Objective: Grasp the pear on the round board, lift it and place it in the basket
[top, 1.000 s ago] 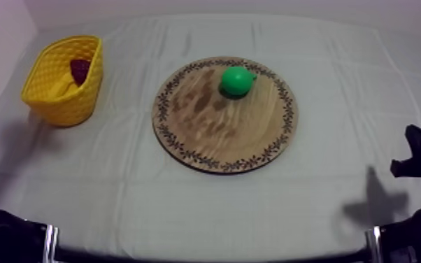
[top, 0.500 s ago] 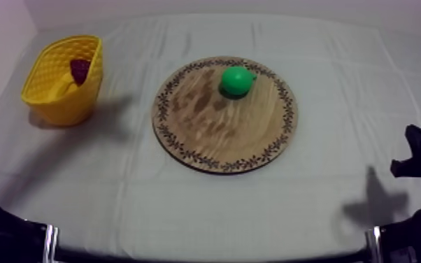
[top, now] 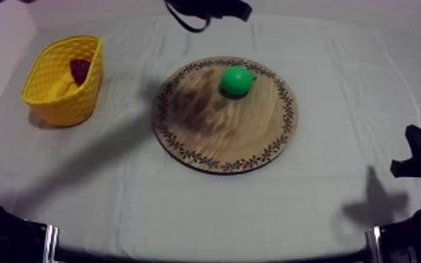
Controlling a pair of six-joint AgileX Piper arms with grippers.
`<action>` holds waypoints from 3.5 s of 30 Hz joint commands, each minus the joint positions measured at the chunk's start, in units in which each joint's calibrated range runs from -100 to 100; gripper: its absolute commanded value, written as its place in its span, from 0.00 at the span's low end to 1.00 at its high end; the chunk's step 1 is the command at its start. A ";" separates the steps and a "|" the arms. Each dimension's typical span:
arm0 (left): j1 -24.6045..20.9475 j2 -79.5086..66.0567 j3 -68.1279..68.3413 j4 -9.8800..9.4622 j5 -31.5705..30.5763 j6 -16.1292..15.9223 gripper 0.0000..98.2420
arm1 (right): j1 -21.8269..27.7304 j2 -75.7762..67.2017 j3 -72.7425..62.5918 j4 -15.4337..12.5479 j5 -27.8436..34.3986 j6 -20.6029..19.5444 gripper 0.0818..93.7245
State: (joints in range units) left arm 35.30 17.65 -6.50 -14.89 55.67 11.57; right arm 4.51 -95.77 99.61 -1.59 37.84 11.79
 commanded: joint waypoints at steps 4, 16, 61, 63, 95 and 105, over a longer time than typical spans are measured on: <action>0.32 7.98 -2.38 -0.07 1.09 2.08 0.00 | 0.01 0.01 0.05 0.00 -0.01 0.01 0.00; 0.44 16.67 -7.23 -0.09 1.11 4.77 0.28 | 0.01 0.01 0.05 0.00 -0.01 0.01 0.00; -0.46 39.10 -25.01 -2.33 1.14 5.48 0.79 | 0.01 0.01 0.05 0.00 -0.01 0.01 0.00; -0.45 39.59 -25.51 -2.41 1.58 5.48 0.78 | 0.01 0.01 0.05 0.00 -0.01 0.01 0.00; -4.09 19.19 -11.00 -0.72 3.06 2.74 0.49 | 0.01 0.01 0.05 0.00 -0.01 0.01 0.00; -10.30 -5.17 16.09 -0.03 3.06 -0.86 0.47 | 0.01 0.01 0.05 0.00 -0.01 0.01 0.00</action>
State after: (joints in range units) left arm 26.30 20.53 0.36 -14.97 59.02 11.40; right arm 4.51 -95.77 99.61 -1.59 37.88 11.79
